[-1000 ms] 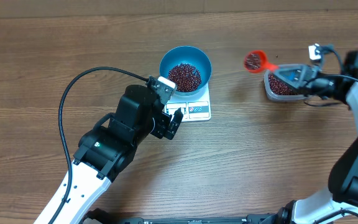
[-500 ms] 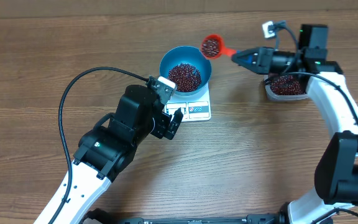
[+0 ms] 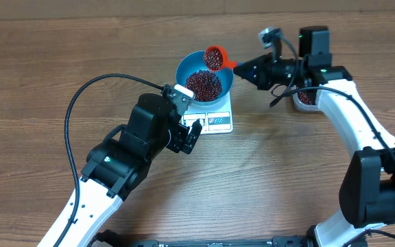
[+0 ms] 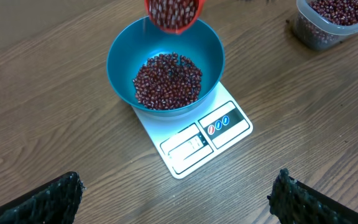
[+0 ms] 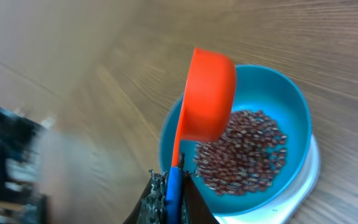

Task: Scoop item into bowl and weigh 150g on scale
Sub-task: 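Lift the filled red scoop and carry it left over the teal bowl, then tip the red scoop to pour beans into the teal bowl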

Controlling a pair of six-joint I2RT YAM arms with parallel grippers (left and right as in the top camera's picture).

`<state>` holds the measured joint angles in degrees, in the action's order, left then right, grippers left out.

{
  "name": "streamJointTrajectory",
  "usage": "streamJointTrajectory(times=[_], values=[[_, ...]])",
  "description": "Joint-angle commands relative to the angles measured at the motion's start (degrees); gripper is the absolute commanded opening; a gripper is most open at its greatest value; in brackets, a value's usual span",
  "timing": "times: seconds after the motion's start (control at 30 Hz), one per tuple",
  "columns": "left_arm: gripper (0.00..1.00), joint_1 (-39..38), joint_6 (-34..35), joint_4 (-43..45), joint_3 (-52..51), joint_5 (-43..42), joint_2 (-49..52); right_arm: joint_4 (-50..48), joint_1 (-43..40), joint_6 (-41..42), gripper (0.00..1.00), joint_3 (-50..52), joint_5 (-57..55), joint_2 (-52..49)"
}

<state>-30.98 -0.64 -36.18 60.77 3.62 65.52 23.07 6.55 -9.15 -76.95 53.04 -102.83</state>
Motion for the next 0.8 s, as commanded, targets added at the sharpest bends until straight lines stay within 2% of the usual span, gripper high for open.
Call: streamJointTrajectory(times=[0.0,0.47,0.77], values=[[1.00,0.2,-1.1,0.0,-0.2,-0.1,0.1,0.5,1.5,-10.5,0.04,-1.4,-7.6,0.2],[1.00,0.2,-1.1,0.0,-0.2,-0.1,0.1,2.8,2.9,-32.5,0.04,-1.4,-10.1,0.2],[1.00,0.2,-1.1,0.0,-0.2,-0.1,0.1,3.2,2.9,-43.4,0.04,-1.4,-10.2,0.2]])
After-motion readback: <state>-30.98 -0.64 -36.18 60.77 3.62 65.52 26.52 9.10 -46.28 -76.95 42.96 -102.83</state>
